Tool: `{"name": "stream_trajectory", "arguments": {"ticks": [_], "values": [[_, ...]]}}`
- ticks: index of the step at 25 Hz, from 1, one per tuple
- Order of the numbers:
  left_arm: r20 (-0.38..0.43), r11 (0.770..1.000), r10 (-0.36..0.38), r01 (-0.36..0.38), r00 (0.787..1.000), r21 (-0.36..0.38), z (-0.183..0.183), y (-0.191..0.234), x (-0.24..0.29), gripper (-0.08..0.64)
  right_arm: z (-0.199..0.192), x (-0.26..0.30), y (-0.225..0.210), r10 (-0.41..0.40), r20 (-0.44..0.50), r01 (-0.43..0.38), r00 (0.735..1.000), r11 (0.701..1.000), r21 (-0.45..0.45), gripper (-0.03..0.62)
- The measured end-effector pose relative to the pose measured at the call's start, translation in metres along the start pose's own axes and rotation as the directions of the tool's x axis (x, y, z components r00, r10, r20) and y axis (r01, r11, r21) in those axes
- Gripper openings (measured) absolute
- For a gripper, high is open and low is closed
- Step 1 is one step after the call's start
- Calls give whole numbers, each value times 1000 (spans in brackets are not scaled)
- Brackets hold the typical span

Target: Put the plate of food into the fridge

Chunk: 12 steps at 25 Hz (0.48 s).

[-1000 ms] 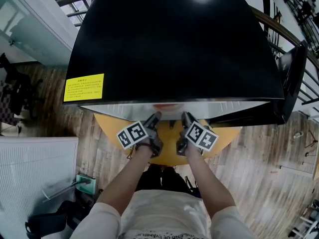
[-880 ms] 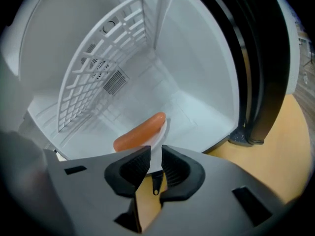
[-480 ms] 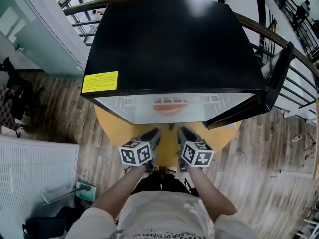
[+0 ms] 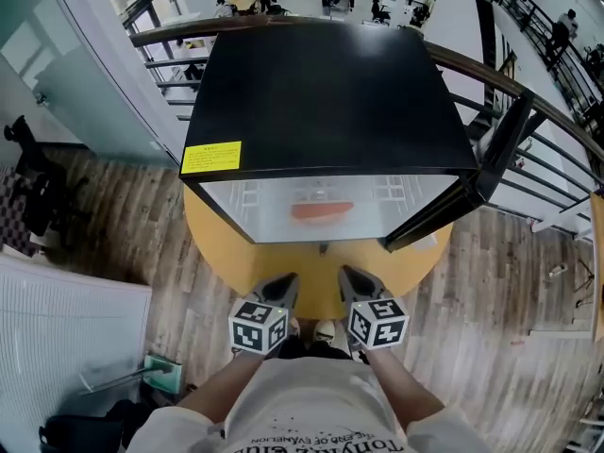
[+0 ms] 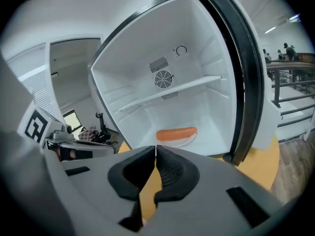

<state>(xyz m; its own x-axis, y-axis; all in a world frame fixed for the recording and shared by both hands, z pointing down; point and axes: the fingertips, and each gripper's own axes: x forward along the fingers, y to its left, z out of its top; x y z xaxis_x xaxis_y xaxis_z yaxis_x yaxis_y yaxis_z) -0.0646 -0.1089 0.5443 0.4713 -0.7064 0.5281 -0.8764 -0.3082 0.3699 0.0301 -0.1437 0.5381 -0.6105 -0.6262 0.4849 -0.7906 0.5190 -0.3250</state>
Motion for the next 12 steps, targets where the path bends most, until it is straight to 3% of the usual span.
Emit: {"name": "stream_trajectory", "arguments": {"ticks": [4,8,12], "values": [[18,994,0,-2,1000,107,-1,-25,-24,26,-7,-19,21,61,-5,-61,998,998,-1,29],[23,999,-1,0,1000,47,-9,-31,-32,26,-18,-36,37,86,-13,-86,996,996,-8,29],[9,997,28,-28,1000,72,-14,-31,-29,26,-29,-40,48,103,-24,-103,994,995,9,29]]}}
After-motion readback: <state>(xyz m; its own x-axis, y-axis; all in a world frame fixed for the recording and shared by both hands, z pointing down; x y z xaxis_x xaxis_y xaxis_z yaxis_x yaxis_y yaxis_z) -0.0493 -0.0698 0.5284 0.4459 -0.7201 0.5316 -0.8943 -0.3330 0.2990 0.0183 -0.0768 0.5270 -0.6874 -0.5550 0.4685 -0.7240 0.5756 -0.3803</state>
